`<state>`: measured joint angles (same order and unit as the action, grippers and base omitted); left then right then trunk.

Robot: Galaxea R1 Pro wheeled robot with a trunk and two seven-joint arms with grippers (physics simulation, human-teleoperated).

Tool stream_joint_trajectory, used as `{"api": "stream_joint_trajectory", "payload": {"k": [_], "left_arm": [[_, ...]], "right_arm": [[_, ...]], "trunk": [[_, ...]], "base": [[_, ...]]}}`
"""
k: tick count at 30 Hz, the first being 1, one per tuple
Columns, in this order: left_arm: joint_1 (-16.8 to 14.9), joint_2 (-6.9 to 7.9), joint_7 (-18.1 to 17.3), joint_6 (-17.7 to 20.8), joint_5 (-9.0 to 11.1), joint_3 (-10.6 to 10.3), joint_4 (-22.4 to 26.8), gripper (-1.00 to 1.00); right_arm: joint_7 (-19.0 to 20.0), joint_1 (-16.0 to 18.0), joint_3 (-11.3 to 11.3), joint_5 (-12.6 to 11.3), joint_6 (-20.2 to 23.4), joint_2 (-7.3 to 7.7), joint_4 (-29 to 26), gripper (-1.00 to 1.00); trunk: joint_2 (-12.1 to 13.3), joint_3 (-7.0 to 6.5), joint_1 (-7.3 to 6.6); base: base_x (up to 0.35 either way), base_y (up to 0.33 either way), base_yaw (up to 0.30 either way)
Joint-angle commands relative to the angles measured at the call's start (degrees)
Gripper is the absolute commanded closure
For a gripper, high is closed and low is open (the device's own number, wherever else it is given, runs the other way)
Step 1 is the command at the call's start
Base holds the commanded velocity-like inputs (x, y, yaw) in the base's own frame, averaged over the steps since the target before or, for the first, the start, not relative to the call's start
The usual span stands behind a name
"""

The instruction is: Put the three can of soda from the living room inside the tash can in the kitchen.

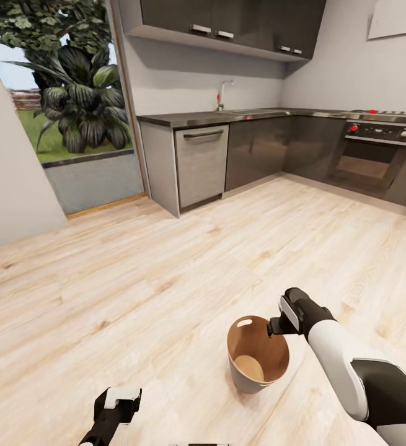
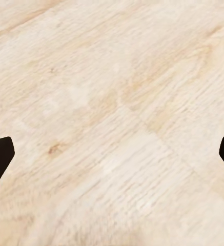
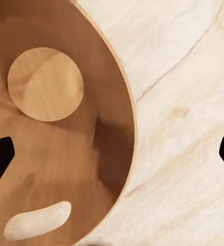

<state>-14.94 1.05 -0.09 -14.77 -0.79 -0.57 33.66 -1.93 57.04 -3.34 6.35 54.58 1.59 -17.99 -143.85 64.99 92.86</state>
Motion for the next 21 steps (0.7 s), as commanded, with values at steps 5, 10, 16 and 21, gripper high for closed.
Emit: {"api": "stream_joint_trajectory", "payload": {"k": [5,10,16,21], "left_arm": [[0.0,0.0,0.0,0.0,0.05,0.02,0.04,-1.0],[0.0,0.0,0.0,-0.03,0.08,0.04,0.08,-1.0],[0.0,0.0,0.0,-0.03,0.09,0.03,0.09,-1.0],[0.0,0.0,0.0,-0.01,0.02,0.04,0.02,-1.0]], "right_arm": [[0.0,0.0,0.07,0.05,-0.03,-0.07,0.04,-1.0],[0.0,0.0,0.14,0.06,-0.07,-0.09,0.05,-1.0],[0.0,0.0,0.18,0.06,-0.08,-0.15,0.05,-1.0],[0.0,0.0,0.25,0.06,-0.22,-0.17,0.15,-1.0]], "trunk": [[0.0,0.0,0.0],[0.0,0.0,0.0],[-0.01,0.22,0.03],[-0.08,1.33,0.16]], "base": [[0.141,0.0,0.0],[0.037,0.0,0.0],[0.01,0.0,0.0],[0.002,0.0,0.0]]}}
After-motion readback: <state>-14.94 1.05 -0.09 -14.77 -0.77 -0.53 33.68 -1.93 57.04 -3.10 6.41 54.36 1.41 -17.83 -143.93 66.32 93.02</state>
